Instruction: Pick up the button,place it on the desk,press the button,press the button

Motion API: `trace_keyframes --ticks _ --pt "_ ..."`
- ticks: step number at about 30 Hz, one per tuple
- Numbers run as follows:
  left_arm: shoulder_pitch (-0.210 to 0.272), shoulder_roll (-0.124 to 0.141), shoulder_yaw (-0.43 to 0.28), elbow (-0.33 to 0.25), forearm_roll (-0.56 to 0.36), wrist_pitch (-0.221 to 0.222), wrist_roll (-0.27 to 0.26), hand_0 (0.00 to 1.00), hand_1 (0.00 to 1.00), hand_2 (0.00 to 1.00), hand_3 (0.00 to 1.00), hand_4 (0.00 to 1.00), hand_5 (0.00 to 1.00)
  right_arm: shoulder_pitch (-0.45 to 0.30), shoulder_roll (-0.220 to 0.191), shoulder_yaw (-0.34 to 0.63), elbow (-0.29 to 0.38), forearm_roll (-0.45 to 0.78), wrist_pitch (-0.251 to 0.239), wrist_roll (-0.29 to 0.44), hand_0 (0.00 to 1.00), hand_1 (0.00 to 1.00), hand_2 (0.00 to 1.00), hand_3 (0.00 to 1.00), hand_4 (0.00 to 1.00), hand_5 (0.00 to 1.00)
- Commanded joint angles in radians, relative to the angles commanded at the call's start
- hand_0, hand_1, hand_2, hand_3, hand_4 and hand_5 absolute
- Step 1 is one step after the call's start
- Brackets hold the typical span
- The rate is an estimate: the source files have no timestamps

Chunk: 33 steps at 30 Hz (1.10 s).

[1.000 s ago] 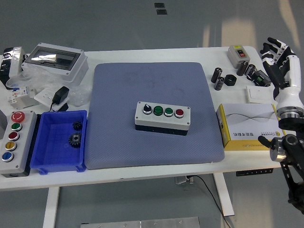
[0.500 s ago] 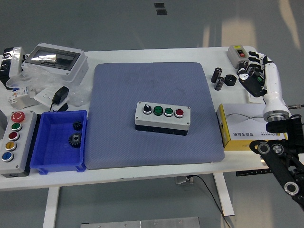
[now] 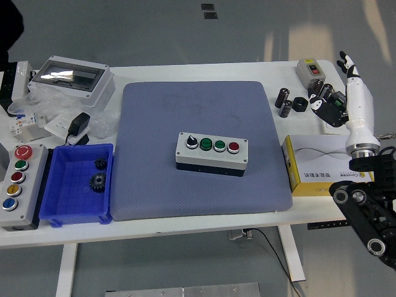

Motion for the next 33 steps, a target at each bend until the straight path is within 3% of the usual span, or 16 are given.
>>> trace_keyframes --ticks 7,24,25,33 --pt "-0.004 0.006 -0.017 0.000 0.026 -0.001 0.003 0.636 0.613 0.560 0.598 0.632 0.182 0.004 -0.017 0.004 -0.007 -0.005 -0.007 0.007 0.895 0.898 0.905 0.998 0.767 0.115" --pt "0.003 0.014 -0.038 0.000 0.058 -0.006 0.007 0.636 0.614 0.560 0.598 0.633 0.178 -0.002 -0.008 0.017 -0.022 0.020 -0.041 0.021 0.892 0.900 0.908 0.998 0.766 0.115" --pt "0.003 0.014 -0.039 0.000 0.060 -0.006 0.007 0.636 0.614 0.560 0.598 0.634 0.175 -0.003 -0.009 0.019 -0.021 0.026 -0.041 0.022 0.900 0.919 0.960 0.998 0.766 0.109" --pt "0.006 0.009 -0.035 0.000 0.055 -0.007 0.006 0.636 0.612 0.560 0.598 0.635 0.174 -0.012 -0.007 0.030 -0.018 0.060 -0.040 0.031 0.903 0.930 0.973 0.998 0.768 0.110"
